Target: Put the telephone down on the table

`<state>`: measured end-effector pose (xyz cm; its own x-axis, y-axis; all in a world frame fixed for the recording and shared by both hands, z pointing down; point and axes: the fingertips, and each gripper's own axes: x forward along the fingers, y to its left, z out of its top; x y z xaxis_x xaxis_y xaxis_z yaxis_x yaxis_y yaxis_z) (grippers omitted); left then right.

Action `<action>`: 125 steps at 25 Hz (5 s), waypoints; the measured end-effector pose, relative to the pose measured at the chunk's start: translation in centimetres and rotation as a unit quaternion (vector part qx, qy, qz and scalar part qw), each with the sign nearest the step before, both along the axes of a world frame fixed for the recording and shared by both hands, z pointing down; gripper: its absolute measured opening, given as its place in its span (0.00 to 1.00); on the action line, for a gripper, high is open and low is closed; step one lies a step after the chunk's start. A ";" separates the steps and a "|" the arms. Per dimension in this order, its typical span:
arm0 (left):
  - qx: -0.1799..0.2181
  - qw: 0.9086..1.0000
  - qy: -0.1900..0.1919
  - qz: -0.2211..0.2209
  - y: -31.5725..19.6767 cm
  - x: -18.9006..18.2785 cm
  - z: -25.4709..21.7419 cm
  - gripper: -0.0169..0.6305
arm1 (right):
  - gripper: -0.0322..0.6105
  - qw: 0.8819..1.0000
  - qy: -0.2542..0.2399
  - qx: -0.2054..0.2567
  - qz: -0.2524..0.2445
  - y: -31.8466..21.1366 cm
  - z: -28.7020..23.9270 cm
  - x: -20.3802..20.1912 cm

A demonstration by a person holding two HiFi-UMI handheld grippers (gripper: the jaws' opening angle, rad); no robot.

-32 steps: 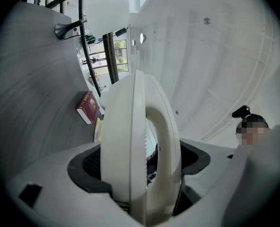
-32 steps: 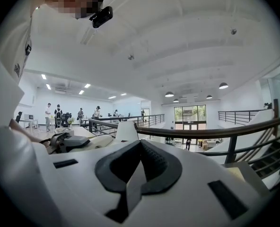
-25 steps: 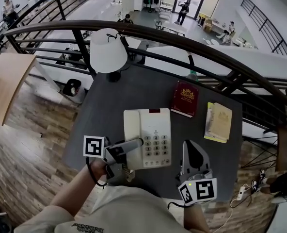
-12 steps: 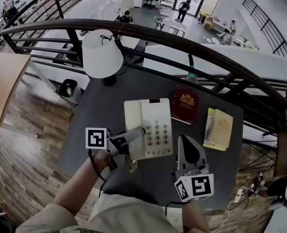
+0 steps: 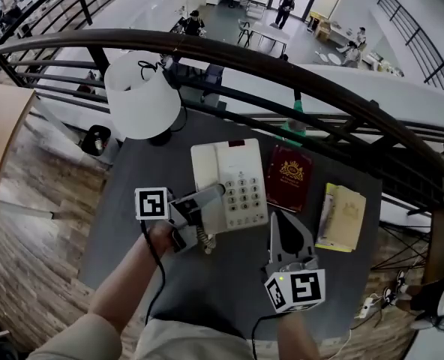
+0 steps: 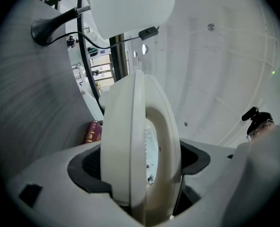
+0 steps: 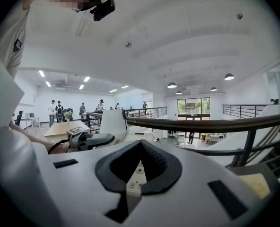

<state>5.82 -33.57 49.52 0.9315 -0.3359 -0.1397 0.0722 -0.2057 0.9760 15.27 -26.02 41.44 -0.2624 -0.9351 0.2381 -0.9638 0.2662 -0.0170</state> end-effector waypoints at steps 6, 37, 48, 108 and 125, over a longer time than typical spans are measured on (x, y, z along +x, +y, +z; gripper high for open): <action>-0.004 1.000 -0.005 -0.003 -4.9 0.8 3.4 0.67 | 0.05 1.000 0.012 -0.021 0.006 -3.8 3.3 1.1; -0.029 0.995 -0.095 -0.008 -11.1 3.5 18.5 0.67 | 0.05 0.995 -0.023 -0.097 0.004 -7.7 12.7 0.7; -0.049 0.988 -0.143 -0.032 -11.2 3.3 19.4 0.67 | 0.05 0.993 -0.037 -0.109 0.013 -6.3 13.0 1.0; 0.211 0.955 -0.203 -0.041 7.0 -0.6 -14.2 0.07 | 0.05 0.999 -0.017 0.040 0.016 7.3 -6.4 -0.9; 0.527 0.741 -0.380 -0.169 18.2 -2.9 -22.2 0.03 | 0.05 0.992 -0.053 0.107 -0.048 14.8 -14.9 -4.0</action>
